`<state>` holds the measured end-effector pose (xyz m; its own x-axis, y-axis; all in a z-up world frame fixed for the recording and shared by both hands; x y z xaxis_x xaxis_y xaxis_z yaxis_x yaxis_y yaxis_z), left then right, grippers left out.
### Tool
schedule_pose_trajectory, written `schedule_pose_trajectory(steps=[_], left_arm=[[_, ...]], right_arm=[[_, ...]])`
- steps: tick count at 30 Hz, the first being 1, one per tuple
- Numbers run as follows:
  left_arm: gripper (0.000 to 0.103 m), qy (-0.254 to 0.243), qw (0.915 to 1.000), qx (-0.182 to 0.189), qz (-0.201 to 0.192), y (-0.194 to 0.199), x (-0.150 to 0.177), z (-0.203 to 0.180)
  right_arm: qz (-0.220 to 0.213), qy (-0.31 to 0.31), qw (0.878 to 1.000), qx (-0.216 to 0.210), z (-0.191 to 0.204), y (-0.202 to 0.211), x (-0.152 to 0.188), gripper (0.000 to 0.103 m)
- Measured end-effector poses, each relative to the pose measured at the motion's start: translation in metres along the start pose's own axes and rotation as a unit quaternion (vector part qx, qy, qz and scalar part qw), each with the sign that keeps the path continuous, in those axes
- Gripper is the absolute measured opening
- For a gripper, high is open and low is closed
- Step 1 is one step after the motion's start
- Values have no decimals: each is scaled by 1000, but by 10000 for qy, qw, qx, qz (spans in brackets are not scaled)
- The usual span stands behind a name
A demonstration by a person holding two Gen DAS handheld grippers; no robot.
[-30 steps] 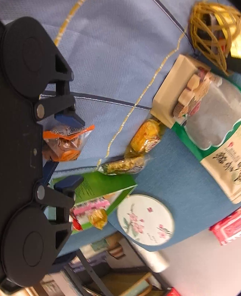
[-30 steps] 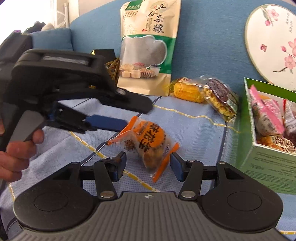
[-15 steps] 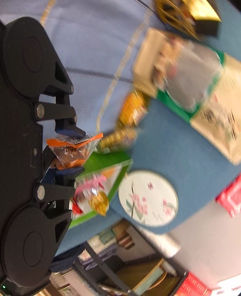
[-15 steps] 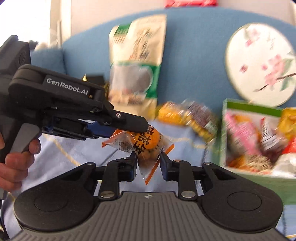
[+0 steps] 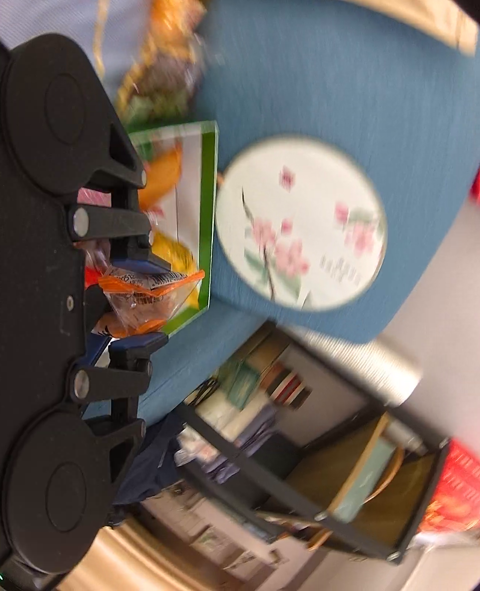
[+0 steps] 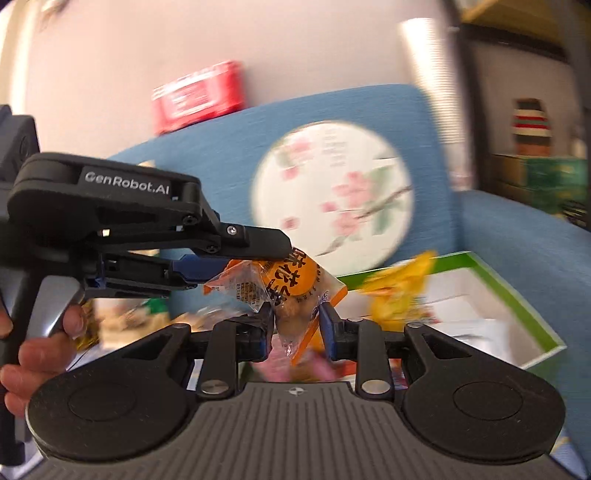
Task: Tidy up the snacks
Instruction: 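Carry the orange-wrapped candy into the green box and open both grippers, then reach both grippers to the clear peanut bag with brown label and close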
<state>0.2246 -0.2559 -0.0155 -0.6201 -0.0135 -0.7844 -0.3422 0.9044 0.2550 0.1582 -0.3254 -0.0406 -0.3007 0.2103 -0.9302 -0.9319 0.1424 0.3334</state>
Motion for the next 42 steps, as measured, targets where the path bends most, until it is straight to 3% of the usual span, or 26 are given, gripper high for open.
schedule_pose_trajectory(steps=[5,7,8,9,12,14,16,17,21,25,29,34,42], left_arm=[[46,-13,9997,102,234,-44,9,0],[55,-23,9993,44,373,-56,13,6],[89,20,9993,-67,370,-57,15,11],[103,47,9992,-239,309,-54,17,16],[103,28,9983,-581,-21,-31,18,30],[103,153,9971,-740,-84,-13,18,41],[103,256,9950,-947,-179,8,17,55],[103,310,9934,-1077,-240,19,18,63],[103,543,9847,-1597,-434,69,23,97],[103,998,9708,-2108,-554,111,34,138],[103,1203,9647,-2247,-657,131,36,160],[103,1273,9685,-2024,-698,115,24,166],[103,1465,9705,-1833,-552,55,11,178]], right_arm=[[139,-214,9981,554,-31,-13,4,47],[283,-282,9970,669,-40,-17,9,47],[400,-318,9961,716,-44,-22,13,47],[566,-343,9945,815,-48,-27,19,50],[819,-283,9901,1107,-57,-35,29,58],[664,-282,9916,1077,-55,-29,24,66],[375,-299,9937,1013,-49,-20,17,101],[227,-262,9950,938,-44,-16,14,103],[-32,-63,9984,557,-15,-6,11,103],[88,55,9999,-86,24,1,24,103],[226,385,9979,-476,55,2,40,103],[185,913,9948,-406,71,1,51,103],[286,772,9960,-355,66,-6,53,103]])
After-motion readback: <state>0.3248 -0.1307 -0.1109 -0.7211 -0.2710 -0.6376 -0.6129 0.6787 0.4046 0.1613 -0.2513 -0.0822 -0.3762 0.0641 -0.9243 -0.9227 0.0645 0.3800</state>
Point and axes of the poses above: each gripper's, at about its wrist camera, not at the fingertips, and y roughly against the way its jaws point, z to its left, x to its underside, the point moved 9 cm from there along -y, roughly the way its jaws point, and after that the axes turned 15 degrees about x, right-handed, at the moved point
